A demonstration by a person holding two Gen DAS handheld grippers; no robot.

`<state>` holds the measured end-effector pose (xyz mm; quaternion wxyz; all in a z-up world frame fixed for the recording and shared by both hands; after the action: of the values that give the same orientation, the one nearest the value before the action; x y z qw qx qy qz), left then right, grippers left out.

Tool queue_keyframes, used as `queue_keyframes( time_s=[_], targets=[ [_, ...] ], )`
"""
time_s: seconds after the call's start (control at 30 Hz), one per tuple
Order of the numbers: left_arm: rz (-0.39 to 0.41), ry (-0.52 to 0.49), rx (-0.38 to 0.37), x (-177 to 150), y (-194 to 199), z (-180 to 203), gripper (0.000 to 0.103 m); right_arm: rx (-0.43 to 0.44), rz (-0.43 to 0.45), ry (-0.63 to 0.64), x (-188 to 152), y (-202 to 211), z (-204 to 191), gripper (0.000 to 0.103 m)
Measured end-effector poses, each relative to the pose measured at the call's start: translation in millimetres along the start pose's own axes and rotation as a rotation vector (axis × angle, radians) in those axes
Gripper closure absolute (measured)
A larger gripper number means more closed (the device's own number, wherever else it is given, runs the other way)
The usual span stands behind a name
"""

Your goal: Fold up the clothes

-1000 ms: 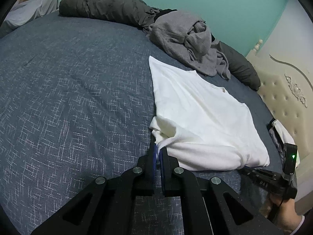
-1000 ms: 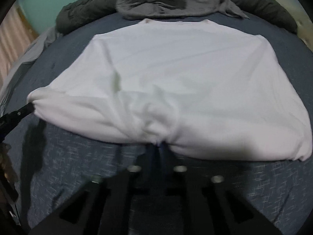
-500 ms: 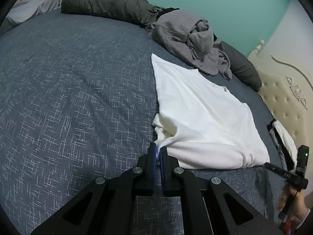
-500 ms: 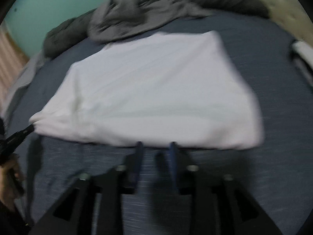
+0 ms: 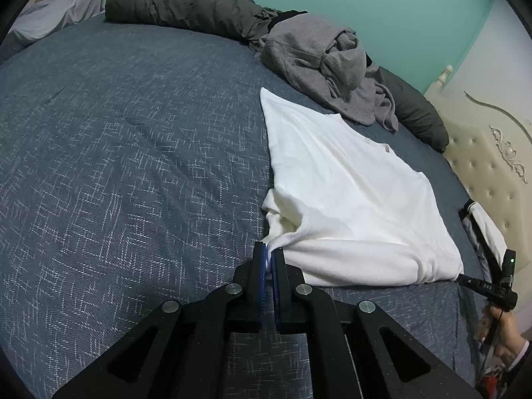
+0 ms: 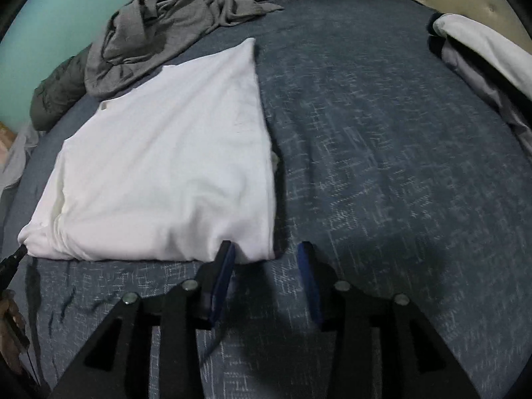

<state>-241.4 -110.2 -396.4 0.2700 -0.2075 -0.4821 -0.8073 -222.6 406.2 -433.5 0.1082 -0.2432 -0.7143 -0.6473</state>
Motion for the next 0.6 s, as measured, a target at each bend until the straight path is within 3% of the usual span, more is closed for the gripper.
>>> queue_keyframes(
  time_s=[0.03, 0.1, 0.5, 0.6],
  targets=[
    [-0.001, -0.001, 0.000, 0.2, 0.1, -0.2, 0.099, 0.026, 0.004, 0.022, 0.5, 0.4, -3.6, 0.092],
    [-0.001, -0.004, 0.002, 0.3, 0.6, -0.5, 0.099, 0.039, -0.004, 0.052, 0.1, -0.5, -8.4, 0.097],
    [-0.001, -0.002, 0.018, -5.2, 4.9, -7.8, 0.100, -0.012, 0.063, 0.038, 36.1, 22.5, 19.1, 0.100],
    [-0.008, 0.019, 0.004, -8.9, 4.7, -11.7, 0.100, -0.013, 0.044, 0.004, 35.8, 9.4, 23.7, 0.100]
  ],
)
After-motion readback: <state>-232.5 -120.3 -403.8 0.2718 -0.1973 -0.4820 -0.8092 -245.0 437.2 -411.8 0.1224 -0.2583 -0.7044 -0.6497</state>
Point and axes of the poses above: each gripper's, at about its wrist camera, not at the fingertips, and y roughly against the way its jaws point, z to its right, x to its top, the point moved 7 cm from there along -y, roughly the way its jaws point, and after that the axes turned 5 degrees about -x, right-handed, at the moved point
